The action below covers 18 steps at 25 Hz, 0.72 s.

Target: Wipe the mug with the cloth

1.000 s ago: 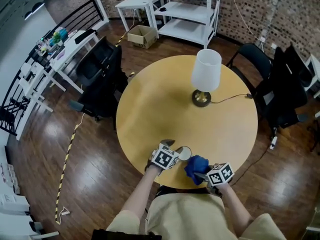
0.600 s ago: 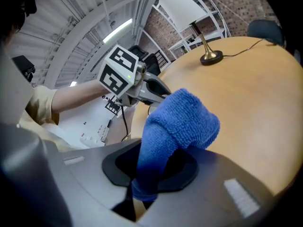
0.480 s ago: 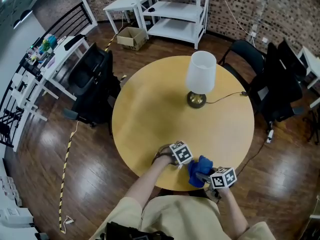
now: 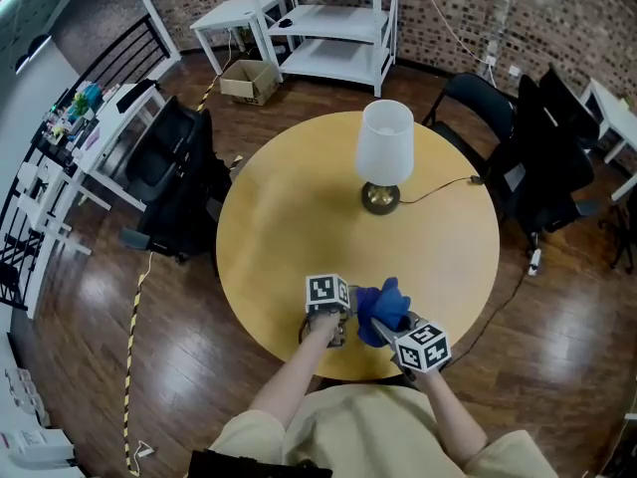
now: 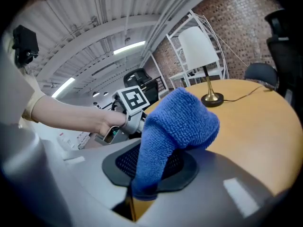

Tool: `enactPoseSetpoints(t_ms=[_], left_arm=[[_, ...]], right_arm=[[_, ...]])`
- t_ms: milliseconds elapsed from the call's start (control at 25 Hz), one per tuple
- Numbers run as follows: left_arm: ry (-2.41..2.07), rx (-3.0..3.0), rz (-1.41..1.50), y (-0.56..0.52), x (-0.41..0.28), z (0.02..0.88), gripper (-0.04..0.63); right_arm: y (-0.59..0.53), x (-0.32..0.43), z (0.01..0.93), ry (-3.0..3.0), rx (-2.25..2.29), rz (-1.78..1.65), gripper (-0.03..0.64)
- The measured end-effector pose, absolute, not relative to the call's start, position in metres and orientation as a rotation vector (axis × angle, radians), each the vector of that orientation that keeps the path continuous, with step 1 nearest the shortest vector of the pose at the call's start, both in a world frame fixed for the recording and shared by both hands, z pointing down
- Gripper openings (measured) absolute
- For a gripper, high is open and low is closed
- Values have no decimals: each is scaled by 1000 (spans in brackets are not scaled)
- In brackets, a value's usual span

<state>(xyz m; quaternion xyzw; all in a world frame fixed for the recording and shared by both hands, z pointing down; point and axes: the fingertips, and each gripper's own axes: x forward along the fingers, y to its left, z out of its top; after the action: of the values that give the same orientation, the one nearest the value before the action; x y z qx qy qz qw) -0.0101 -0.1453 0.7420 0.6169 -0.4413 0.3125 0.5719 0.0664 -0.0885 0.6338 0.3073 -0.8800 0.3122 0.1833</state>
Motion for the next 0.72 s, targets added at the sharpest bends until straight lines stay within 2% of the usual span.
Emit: enactPoseSetpoints(t_ms=[120, 280, 560, 720], left_arm=[[-1044, 1360, 623, -141, -13, 746, 30], [-1022, 1315, 557, -135, -14, 748, 29], [-1004, 1339, 575, -134, -14, 747, 29], [-983, 1343, 565, -132, -16, 747, 29]], right_arm=[[-91, 44, 656, -2411, 840, 780, 74], [-83, 54, 674, -2349, 882, 678, 74], [-79, 99, 706, -2243, 977, 841, 74], [-74, 85, 727, -2279, 869, 1004, 74]])
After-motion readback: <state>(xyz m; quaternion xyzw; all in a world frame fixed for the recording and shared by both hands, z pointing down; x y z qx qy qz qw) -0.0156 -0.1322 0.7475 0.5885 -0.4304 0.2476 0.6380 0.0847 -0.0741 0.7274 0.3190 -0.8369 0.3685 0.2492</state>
